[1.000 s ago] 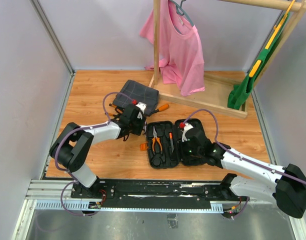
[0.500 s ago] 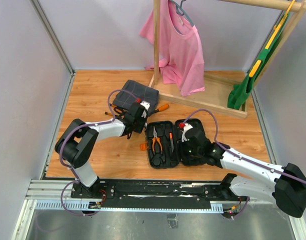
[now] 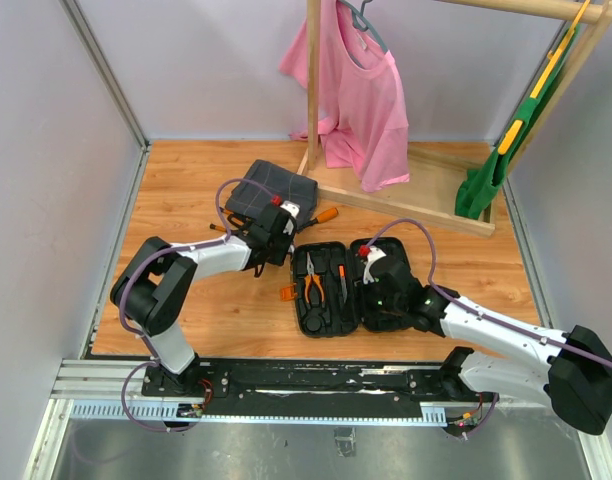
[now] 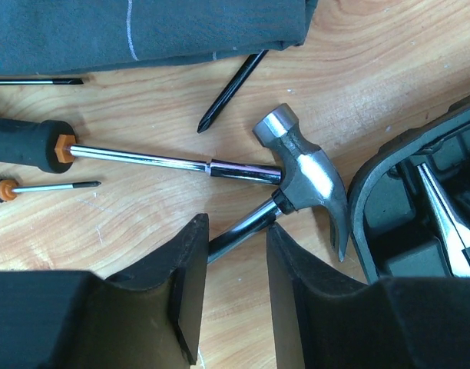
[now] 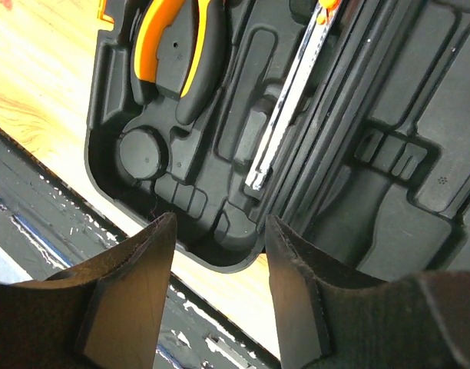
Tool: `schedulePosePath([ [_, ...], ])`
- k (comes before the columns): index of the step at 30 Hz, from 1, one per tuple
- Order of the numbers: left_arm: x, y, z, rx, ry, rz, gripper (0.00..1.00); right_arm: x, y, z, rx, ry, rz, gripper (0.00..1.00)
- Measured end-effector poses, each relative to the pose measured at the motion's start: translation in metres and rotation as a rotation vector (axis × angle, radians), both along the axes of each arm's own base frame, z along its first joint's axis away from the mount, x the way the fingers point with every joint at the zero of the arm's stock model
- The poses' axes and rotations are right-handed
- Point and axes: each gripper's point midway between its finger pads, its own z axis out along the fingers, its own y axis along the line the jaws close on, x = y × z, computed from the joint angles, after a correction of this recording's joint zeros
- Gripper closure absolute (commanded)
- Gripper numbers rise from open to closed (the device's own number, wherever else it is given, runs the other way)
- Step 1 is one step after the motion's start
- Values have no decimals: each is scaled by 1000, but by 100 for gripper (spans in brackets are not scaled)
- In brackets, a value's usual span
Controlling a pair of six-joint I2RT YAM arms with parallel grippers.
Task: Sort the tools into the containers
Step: Pick up the hammer at the center of the board.
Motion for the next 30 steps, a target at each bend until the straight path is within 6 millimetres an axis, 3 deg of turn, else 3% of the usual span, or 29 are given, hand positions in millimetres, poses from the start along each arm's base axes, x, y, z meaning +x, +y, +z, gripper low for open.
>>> schedulePosePath([
  [19,-14,6,2,-45,79,87,98,-1,3,-7,2,26,-8,48],
  [25,-17,5,1,-57,90,84,69,-1,4,-7,5,30,-5,48],
  [30,-19,7,0,-54,99,95,56,-1,4,-7,7,30,-4,48],
])
